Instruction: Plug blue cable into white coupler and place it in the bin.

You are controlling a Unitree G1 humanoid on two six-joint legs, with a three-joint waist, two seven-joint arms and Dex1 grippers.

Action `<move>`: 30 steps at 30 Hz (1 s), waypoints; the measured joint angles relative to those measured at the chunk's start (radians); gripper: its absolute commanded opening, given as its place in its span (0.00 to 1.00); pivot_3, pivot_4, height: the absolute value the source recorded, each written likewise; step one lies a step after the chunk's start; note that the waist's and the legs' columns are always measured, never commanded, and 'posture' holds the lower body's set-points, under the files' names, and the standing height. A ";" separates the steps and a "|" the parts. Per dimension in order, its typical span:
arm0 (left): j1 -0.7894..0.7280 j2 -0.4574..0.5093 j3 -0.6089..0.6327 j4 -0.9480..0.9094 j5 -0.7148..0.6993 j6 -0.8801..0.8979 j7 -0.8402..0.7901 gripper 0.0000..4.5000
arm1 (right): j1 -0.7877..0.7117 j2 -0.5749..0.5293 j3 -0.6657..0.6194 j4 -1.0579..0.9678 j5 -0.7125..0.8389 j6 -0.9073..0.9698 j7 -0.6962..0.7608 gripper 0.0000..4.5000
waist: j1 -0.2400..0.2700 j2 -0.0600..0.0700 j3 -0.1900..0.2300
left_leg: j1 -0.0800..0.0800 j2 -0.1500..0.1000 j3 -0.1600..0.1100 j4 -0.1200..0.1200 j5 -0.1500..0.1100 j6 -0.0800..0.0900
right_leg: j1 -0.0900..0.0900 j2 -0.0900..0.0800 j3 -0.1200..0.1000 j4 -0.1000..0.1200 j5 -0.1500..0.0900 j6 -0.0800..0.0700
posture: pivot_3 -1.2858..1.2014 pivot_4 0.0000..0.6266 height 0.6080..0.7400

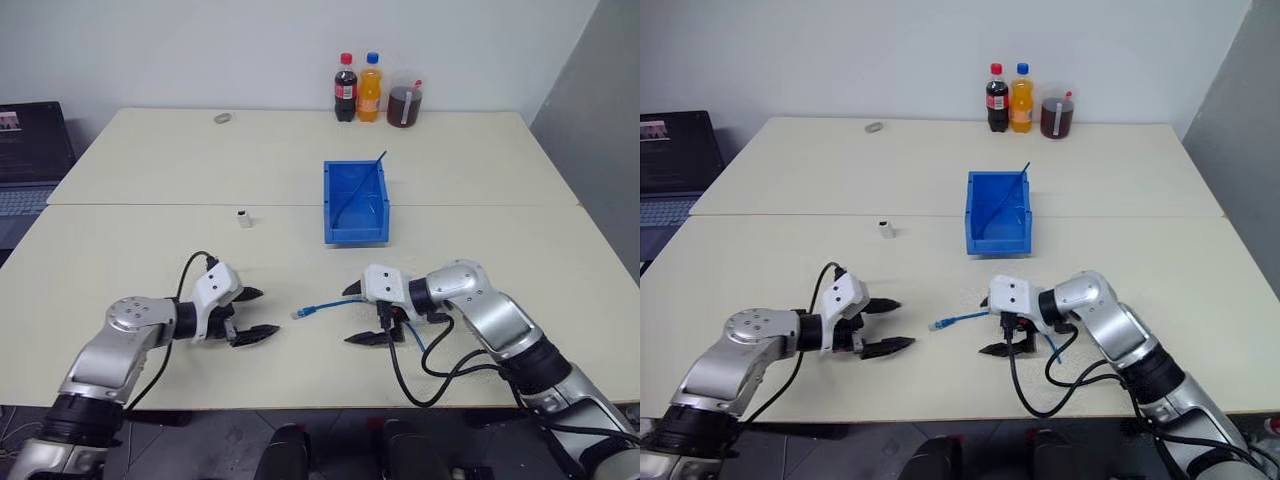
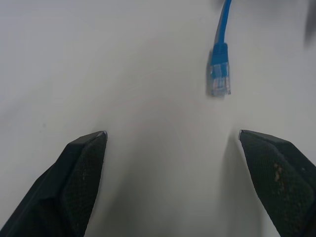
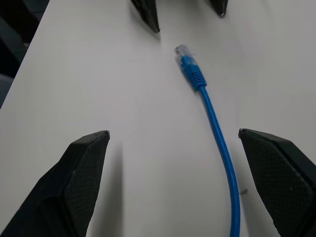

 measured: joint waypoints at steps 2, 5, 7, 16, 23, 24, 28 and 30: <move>-0.014 -0.023 -0.015 -0.001 0.007 0.004 0.009 1.00 | 0.014 0.000 -0.029 -0.031 0.010 0.033 -0.039 1.00 | 0.001 0.000 0.000 | 0.000 0.000 0.000 0.000 0.000 0.000 | 0.001 0.000 0.000 0.000 0.000 0.000 | 0.52 0.24 1.00; -0.017 -0.044 -0.021 -0.004 0.016 0.012 0.022 1.00 | 0.021 -0.004 -0.053 -0.065 0.020 0.068 -0.076 1.00 | -0.001 0.000 0.000 | 0.000 0.000 0.000 0.000 0.000 0.000 | 0.001 0.000 0.000 0.000 0.000 0.001 | 0.52 0.24 1.00; -0.017 -0.059 -0.033 -0.006 0.026 0.004 0.032 1.00 | 0.031 -0.006 -0.076 -0.101 0.026 0.097 -0.100 1.00 | 0.000 0.001 0.000 | 0.000 0.000 0.000 0.000 0.000 0.000 | 0.001 0.000 0.000 0.000 0.000 0.001 | 0.52 0.24 1.00; 0.009 -0.129 -0.059 -0.010 0.092 -0.089 0.093 1.00 | 0.070 -0.017 -0.131 -0.219 0.060 0.187 -0.189 1.00 | 0.003 0.002 -0.002 | 0.002 -0.001 0.000 0.001 0.000 0.000 | 0.003 -0.001 0.000 -0.001 0.001 0.001 | 0.52 0.24 1.00; 0.033 -0.154 -0.060 -0.015 0.096 -0.114 0.107 0.73 | 0.095 -0.034 -0.133 -0.260 0.076 0.219 -0.217 1.00 | 0.003 0.002 -0.003 | 0.002 -0.001 0.000 0.001 0.000 0.000 | 0.004 -0.001 0.000 -0.001 0.001 0.001 | 0.52 0.24 1.00; 0.033 -0.154 -0.060 -0.015 0.096 -0.113 0.107 0.68 | 0.095 -0.039 -0.133 -0.262 0.080 0.221 -0.220 1.00 | 0.002 0.002 -0.003 | 0.002 -0.001 0.000 0.001 0.000 0.000 | 0.004 -0.001 0.000 -0.001 0.001 0.001 | 0.52 0.24 1.00; 0.035 -0.154 -0.060 -0.016 0.094 -0.109 0.106 0.50 | 0.097 -0.047 -0.136 -0.273 0.100 0.232 -0.231 1.00 | 0.000 0.002 -0.003 | 0.003 -0.001 0.000 0.001 0.000 0.000 | 0.004 -0.001 0.000 -0.001 0.000 0.001 | 0.52 0.24 1.00; 0.036 -0.154 -0.060 -0.016 0.092 -0.108 0.106 0.40 | 0.102 -0.047 -0.152 -0.276 0.111 0.241 -0.237 1.00 | 0.000 0.002 -0.003 | 0.002 -0.001 0.000 0.001 0.000 0.000 | 0.004 -0.001 0.000 -0.001 0.000 0.001 | 0.52 0.24 1.00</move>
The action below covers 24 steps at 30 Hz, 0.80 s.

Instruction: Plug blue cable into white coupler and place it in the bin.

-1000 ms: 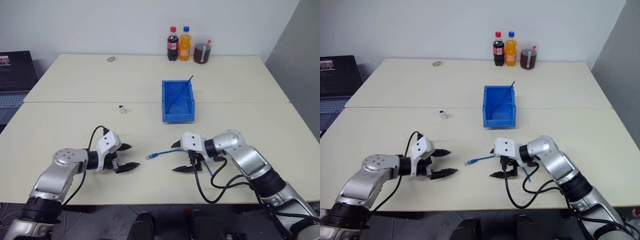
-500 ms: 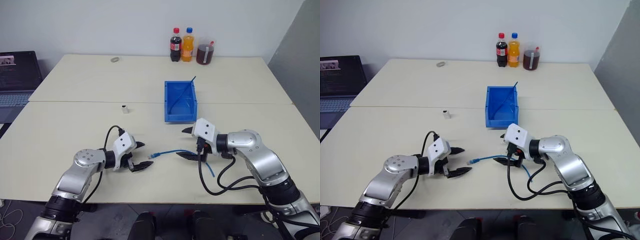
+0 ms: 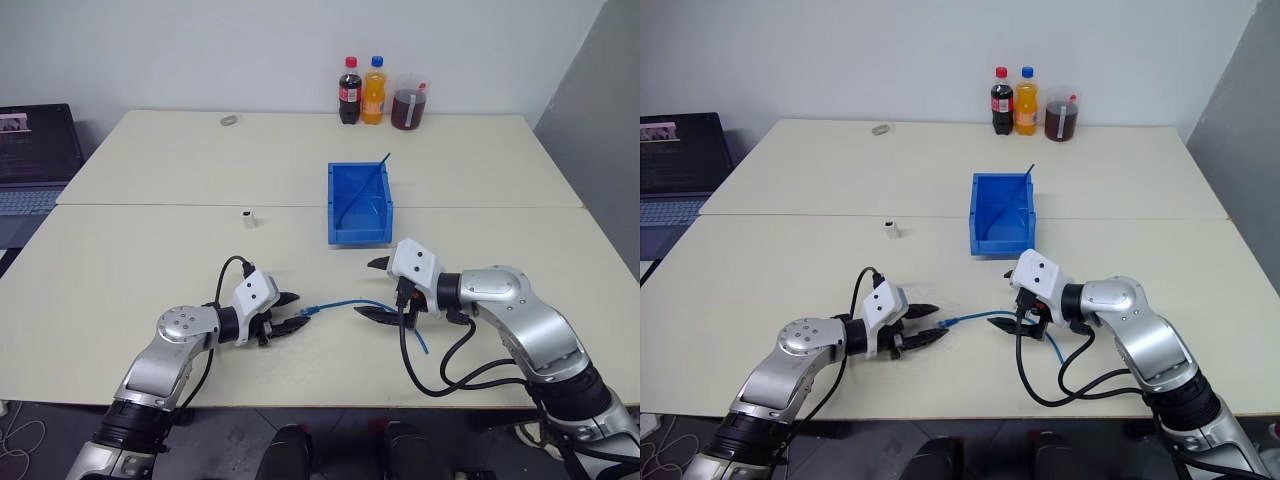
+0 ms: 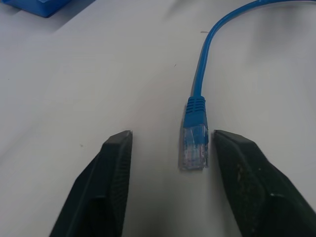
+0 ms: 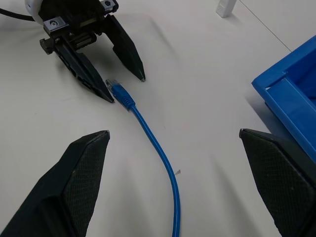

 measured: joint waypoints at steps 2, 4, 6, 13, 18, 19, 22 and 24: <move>0.001 0.000 0.001 0.000 -0.002 0.001 0.000 0.32 | 0.007 0.000 -0.016 -0.012 0.023 0.011 -0.010 1.00 | -0.001 0.000 0.000 | 0.000 0.000 0.000 0.000 0.000 0.000 | 0.000 0.000 0.000 0.000 0.000 0.000 | 0.52 0.24 1.00; 0.001 -0.001 0.003 0.000 -0.006 0.006 0.000 0.23 | 0.033 0.002 -0.037 -0.037 0.049 0.017 -0.013 1.00 | 0.000 0.000 0.000 | 0.000 0.000 0.000 0.000 0.000 0.000 | 0.000 0.000 0.000 0.000 0.000 0.000 | 0.52 0.24 1.00; 0.002 -0.002 0.011 0.001 -0.016 0.018 0.000 0.13 | 0.061 0.001 -0.047 -0.048 0.074 0.025 -0.013 1.00 | -0.002 0.000 0.000 | 0.000 0.000 0.000 0.000 0.000 0.000 | 0.000 0.000 0.000 0.000 0.000 0.000 | 0.52 0.24 1.00; 0.000 -0.042 0.058 -0.021 -0.116 0.139 0.009 0.05 | 0.163 0.011 -0.128 -0.121 0.186 0.072 -0.054 1.00 | -0.001 -0.001 0.000 | -0.001 0.000 -0.001 0.000 0.000 0.000 | 0.000 0.000 -0.001 0.000 0.000 0.000 | 0.52 0.24 1.00; -0.009 -0.089 0.099 -0.138 -0.308 0.354 0.020 0.05 | 0.220 0.048 -0.207 -0.193 0.351 0.180 -0.064 1.00 | -0.003 -0.002 0.001 | -0.002 0.001 -0.001 0.000 0.000 0.000 | -0.001 0.001 -0.001 0.000 0.000 0.000 | 0.52 0.24 1.00; -0.013 -0.098 0.113 -0.159 -0.338 0.387 0.026 0.05 | 0.226 0.059 -0.213 -0.199 0.378 0.199 -0.078 1.00 | -0.004 -0.002 0.001 | -0.002 0.001 -0.001 0.000 0.000 0.000 | -0.001 0.001 -0.001 0.000 0.000 0.000 | 0.52 0.24 1.00; -0.046 -0.142 0.154 -0.209 -0.443 0.480 0.075 0.05 | 0.252 0.130 -0.244 -0.204 0.441 0.257 -0.154 1.00 | -0.004 -0.002 0.001 | -0.002 0.001 -0.001 0.000 0.000 0.000 | -0.001 0.002 -0.001 0.000 0.000 0.000 | 0.52 0.24 1.00; -0.057 -0.151 0.162 -0.241 -0.479 0.507 0.093 0.05 | 0.265 0.171 -0.253 -0.202 0.477 0.285 -0.199 1.00 | -0.005 -0.002 0.001 | -0.001 0.001 -0.001 0.000 0.000 0.000 | -0.001 0.002 0.000 0.000 0.000 0.000 | 0.52 0.24 1.00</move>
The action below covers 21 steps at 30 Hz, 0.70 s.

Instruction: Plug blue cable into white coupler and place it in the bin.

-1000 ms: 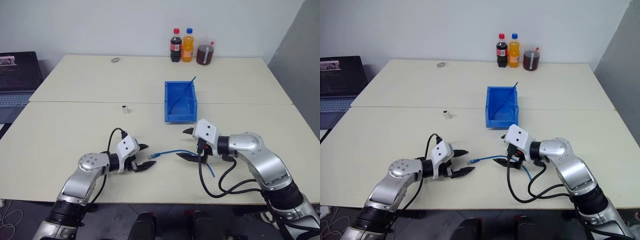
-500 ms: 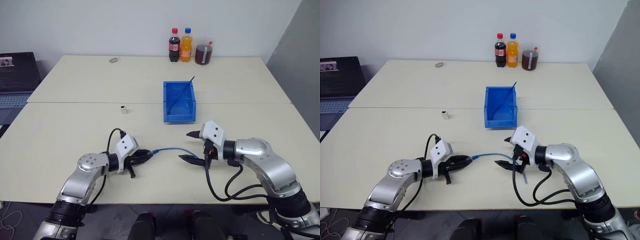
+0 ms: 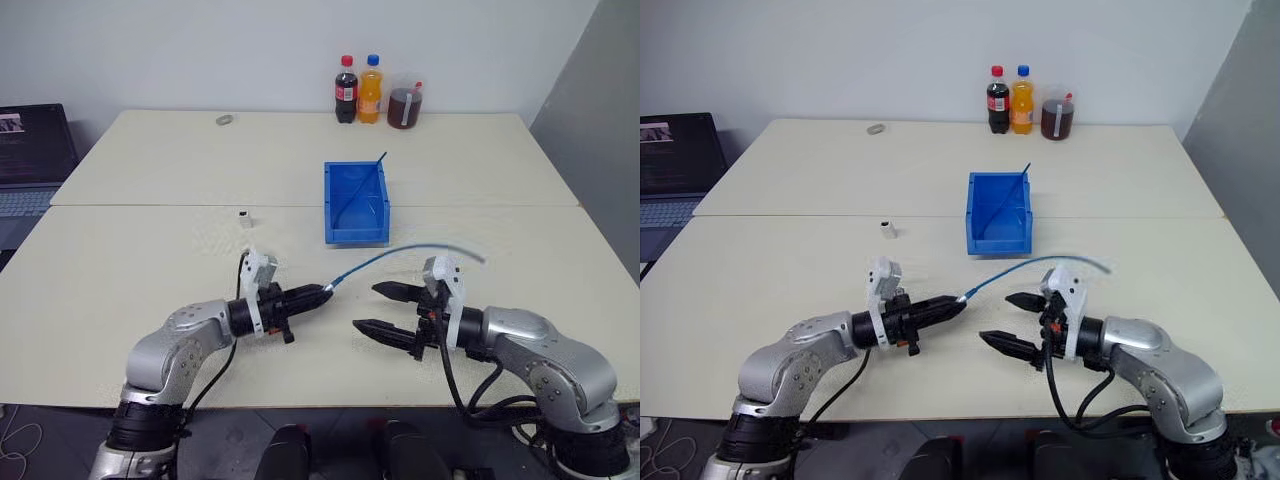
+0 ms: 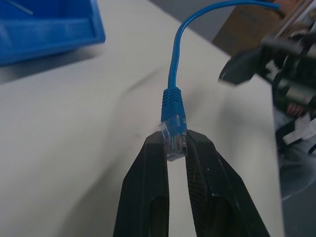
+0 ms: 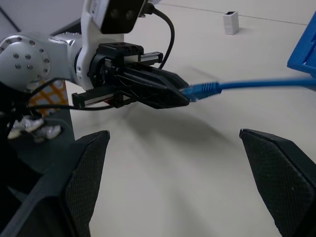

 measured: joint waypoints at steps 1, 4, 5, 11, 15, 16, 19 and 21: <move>0.000 0.000 0.002 -0.007 -0.009 0.008 0.004 0.05 | 0.003 0.023 -0.015 0.004 0.016 0.011 -0.021 1.00 | -0.001 0.000 0.000 | 0.000 0.000 0.000 0.000 0.000 0.000 | 0.000 0.000 0.000 0.000 0.000 0.000 | 0.52 0.24 1.00; 0.000 0.000 0.002 -0.030 -0.028 0.029 0.017 0.05 | -0.008 0.080 -0.045 0.028 0.062 0.042 -0.093 1.00 | -0.002 0.000 0.000 | 0.000 0.000 0.000 0.000 0.000 0.000 | -0.001 0.000 0.001 0.000 0.000 0.000 | 0.52 0.24 1.00; 0.000 0.001 0.002 -0.032 -0.030 0.031 0.020 0.04 | -0.021 0.096 -0.056 0.039 0.069 0.055 -0.114 1.00 | -0.002 0.000 0.000 | 0.000 0.000 0.001 0.000 0.000 0.000 | -0.001 0.000 0.001 0.000 0.000 0.000 | 0.52 0.24 1.00; 0.004 0.003 -0.007 -0.042 -0.030 0.031 0.032 0.04 | -0.106 0.176 -0.096 0.117 0.160 0.109 -0.204 1.00 | -0.001 0.000 0.000 | 0.000 0.000 0.001 0.000 0.000 0.000 | -0.001 0.000 0.001 0.000 0.000 0.000 | 0.52 0.24 1.00; 0.005 0.005 -0.010 -0.043 -0.030 0.030 0.035 0.04 | -0.136 0.205 -0.108 0.156 0.210 0.132 -0.236 1.00 | -0.001 0.000 0.000 | -0.001 0.000 0.001 0.000 0.000 0.000 | -0.001 0.000 0.001 0.000 0.000 0.000 | 0.52 0.24 1.00; 0.006 0.006 -0.010 -0.043 -0.030 0.030 0.036 0.04 | -0.142 0.212 -0.107 0.170 0.216 0.136 -0.244 1.00 | -0.001 0.000 0.000 | -0.001 0.000 0.001 0.000 0.000 0.000 | -0.001 0.000 0.001 0.000 0.000 0.000 | 0.52 0.24 1.00; 0.007 0.006 -0.011 -0.043 -0.030 0.028 0.036 0.04 | -0.161 0.214 -0.094 0.212 0.216 0.136 -0.248 1.00 | -0.001 0.000 0.000 | -0.001 0.000 0.001 0.000 0.000 0.000 | -0.001 0.000 0.001 0.000 0.000 0.000 | 0.52 0.24 1.00; 0.007 0.006 -0.011 -0.044 -0.030 0.028 0.037 0.04 | -0.168 0.214 -0.084 0.229 0.218 0.137 -0.247 0.96 | -0.001 0.000 0.000 | -0.001 0.000 0.001 0.000 0.000 0.000 | -0.002 0.000 0.001 0.000 0.000 0.000 | 0.52 0.24 1.00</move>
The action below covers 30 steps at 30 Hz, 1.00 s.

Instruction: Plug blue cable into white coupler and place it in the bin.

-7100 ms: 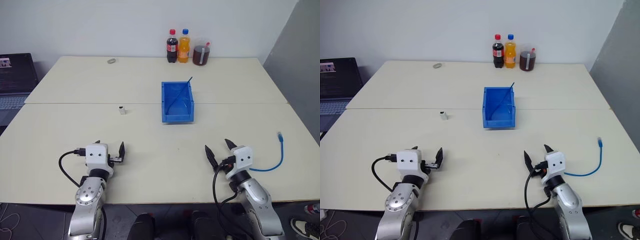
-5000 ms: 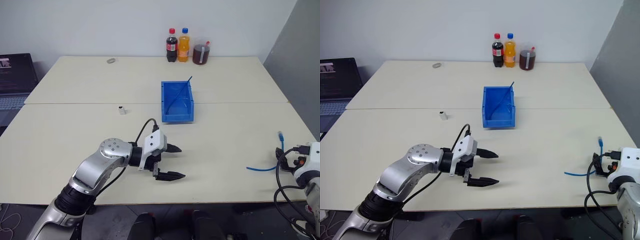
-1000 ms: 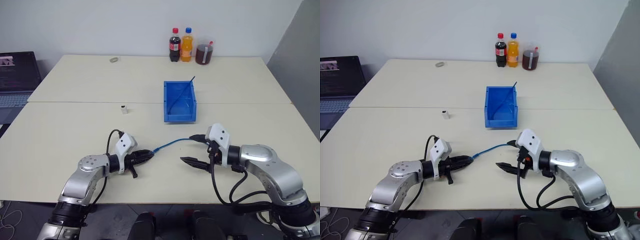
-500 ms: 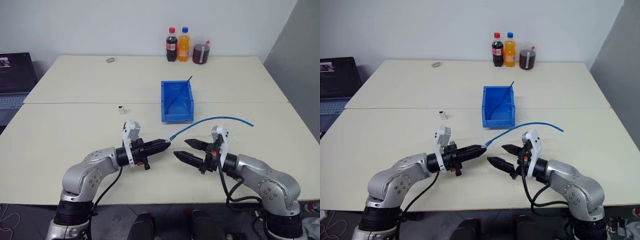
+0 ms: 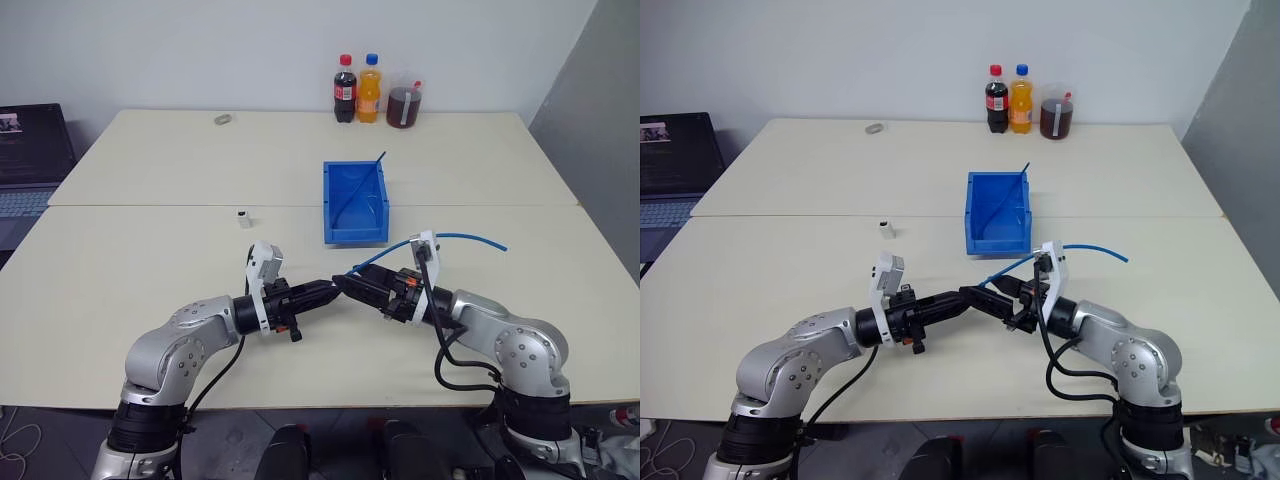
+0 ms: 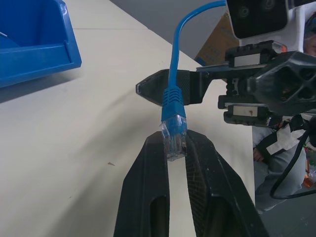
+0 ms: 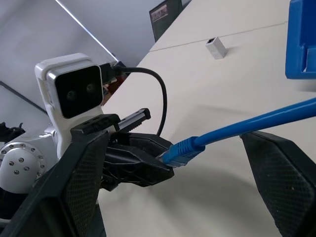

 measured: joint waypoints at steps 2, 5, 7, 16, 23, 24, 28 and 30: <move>0.000 0.001 0.000 0.000 0.000 -0.001 0.000 0.04 | -0.012 0.000 0.015 0.014 0.007 0.002 0.002 0.88 | 0.000 0.000 0.000 | 0.000 0.000 0.000 0.000 0.000 0.000 | 0.000 0.000 0.000 0.000 0.000 0.000 | 0.52 0.24 1.00; 0.001 0.002 0.000 0.000 0.000 -0.001 0.001 0.04 | -0.021 0.002 0.017 0.024 0.014 0.002 0.003 0.72 | 0.000 0.000 0.000 | 0.000 0.000 0.000 0.000 0.000 0.000 | 0.000 0.000 0.000 0.000 0.000 0.000 | 0.52 0.24 1.00; 0.003 0.004 0.000 0.000 0.000 -0.001 0.001 0.04 | -0.022 0.006 0.016 0.029 0.027 0.002 0.003 0.61 | 0.000 0.000 0.000 | 0.000 0.000 0.000 0.000 0.000 0.000 | 0.000 0.000 0.000 0.000 0.000 0.000 | 0.52 0.24 1.00; 0.015 0.017 0.000 -0.021 -0.005 -0.020 -0.020 0.04 | -0.024 -0.007 -0.007 0.039 0.080 0.027 -0.001 0.07 | 0.000 0.000 0.000 | 0.000 0.000 0.000 0.000 0.000 0.000 | 0.000 0.000 0.000 0.000 0.000 0.000 | 0.52 0.24 1.00; 0.017 0.017 -0.003 -0.020 0.000 -0.024 -0.020 0.04 | -0.024 -0.028 0.002 0.038 0.085 0.025 0.000 0.02 | 0.000 0.000 0.000 | -0.001 0.000 0.000 0.000 0.000 0.000 | -0.001 0.000 0.000 0.000 0.000 0.000 | 0.52 0.24 1.00; 0.017 0.016 -0.004 -0.020 0.002 -0.027 -0.020 0.04 | -0.024 -0.030 0.004 0.038 0.085 0.024 0.000 0.02 | 0.000 0.000 0.000 | -0.001 0.000 0.000 0.000 0.000 0.000 | -0.001 0.000 0.000 0.000 0.000 0.000 | 0.52 0.24 1.00; 0.017 0.016 -0.016 -0.018 0.012 -0.042 -0.018 0.04 | -0.024 -0.043 0.015 0.038 0.085 0.014 0.003 0.02 | 0.000 0.000 0.000 | -0.001 0.000 0.000 0.000 0.000 0.000 | -0.001 0.000 0.000 0.000 0.000 0.000 | 0.52 0.24 1.00; 0.021 0.019 -0.025 -0.017 0.035 -0.066 -0.019 0.23 | -0.024 -0.049 0.024 0.036 0.083 0.004 0.009 0.01 | 0.000 0.000 0.000 | -0.001 0.000 0.000 0.000 0.000 0.000 | -0.001 0.000 0.000 0.000 0.000 0.000 | 0.52 0.24 1.00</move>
